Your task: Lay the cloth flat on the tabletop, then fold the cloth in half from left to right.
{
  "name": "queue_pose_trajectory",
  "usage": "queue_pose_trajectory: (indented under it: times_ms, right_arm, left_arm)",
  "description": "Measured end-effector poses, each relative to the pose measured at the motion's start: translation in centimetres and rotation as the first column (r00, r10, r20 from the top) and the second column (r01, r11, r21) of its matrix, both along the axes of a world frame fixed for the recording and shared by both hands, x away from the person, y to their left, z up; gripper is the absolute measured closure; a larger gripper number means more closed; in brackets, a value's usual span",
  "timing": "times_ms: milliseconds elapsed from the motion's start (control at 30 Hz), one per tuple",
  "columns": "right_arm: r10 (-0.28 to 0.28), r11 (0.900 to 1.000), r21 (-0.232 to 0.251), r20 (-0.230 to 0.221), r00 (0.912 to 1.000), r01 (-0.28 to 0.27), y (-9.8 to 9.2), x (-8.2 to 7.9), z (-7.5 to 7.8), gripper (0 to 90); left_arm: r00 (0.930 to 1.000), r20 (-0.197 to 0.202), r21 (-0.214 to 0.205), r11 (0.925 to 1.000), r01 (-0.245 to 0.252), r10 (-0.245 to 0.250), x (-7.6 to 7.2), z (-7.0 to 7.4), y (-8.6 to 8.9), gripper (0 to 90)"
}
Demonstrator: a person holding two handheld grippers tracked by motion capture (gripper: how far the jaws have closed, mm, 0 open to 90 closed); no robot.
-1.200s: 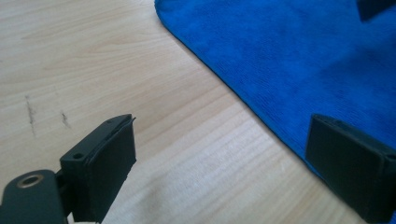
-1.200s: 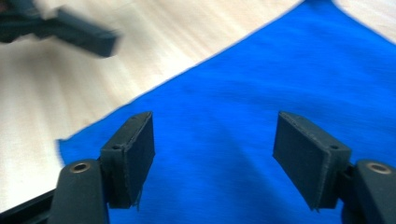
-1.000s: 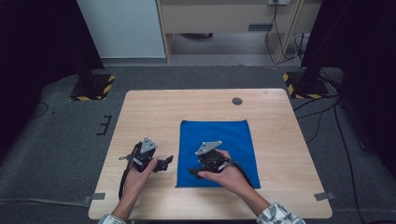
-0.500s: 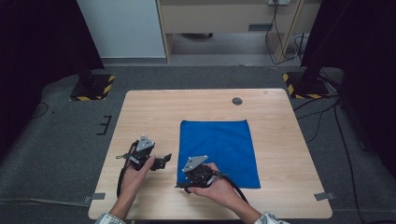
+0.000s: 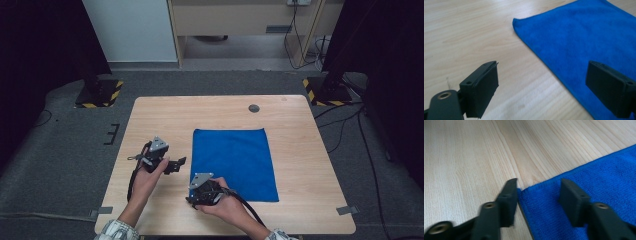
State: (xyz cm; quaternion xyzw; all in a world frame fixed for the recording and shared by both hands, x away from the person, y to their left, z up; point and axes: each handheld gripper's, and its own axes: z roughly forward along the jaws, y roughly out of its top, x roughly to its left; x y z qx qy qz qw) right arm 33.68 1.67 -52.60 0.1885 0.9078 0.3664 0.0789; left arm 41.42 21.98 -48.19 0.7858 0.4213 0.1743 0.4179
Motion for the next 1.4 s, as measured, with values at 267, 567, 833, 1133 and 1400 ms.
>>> queue_pose_trajectory:
  times_ms: [267,567,833,1133,1400]
  right_arm:
    - [-0.047,0.9987,0.019,-0.031,0.9984,0.048,-0.6,1.0,0.1,86.1]
    - [-0.058,0.9949,0.08,-0.04,0.9975,0.061,-0.3,0.4,1.0,86.0]
    - [-0.07,0.9922,0.101,-0.035,0.997,0.073,-0.2,0.0,1.4,85.3]
    - [-0.077,0.9917,0.099,-0.051,0.9957,0.082,-0.1,-0.2,0.8,85.9]
    - [-0.086,0.9911,0.099,-0.041,0.9955,0.089,-0.4,-0.8,0.8,86.0]
  left_arm:
    - [0.9984,-0.039,0.024,0.9989,0.041,-0.04,3.9,0.7,-2.2,13.9]
    - [0.9985,-0.038,0.078,0.9961,0.042,-0.039,7.5,0.6,-4.3,23.5]
    - [0.9985,-0.053,0.101,0.9947,0.017,-0.011,10.5,-0.3,-4.4,31.5]
    - [0.9962,-0.081,0.127,0.9916,-0.023,0.033,12.8,-2.1,-4.1,48.9]
    - [0.9975,-0.049,0.072,0.9963,-0.047,0.051,13.6,-2.9,-3.4,59.6]
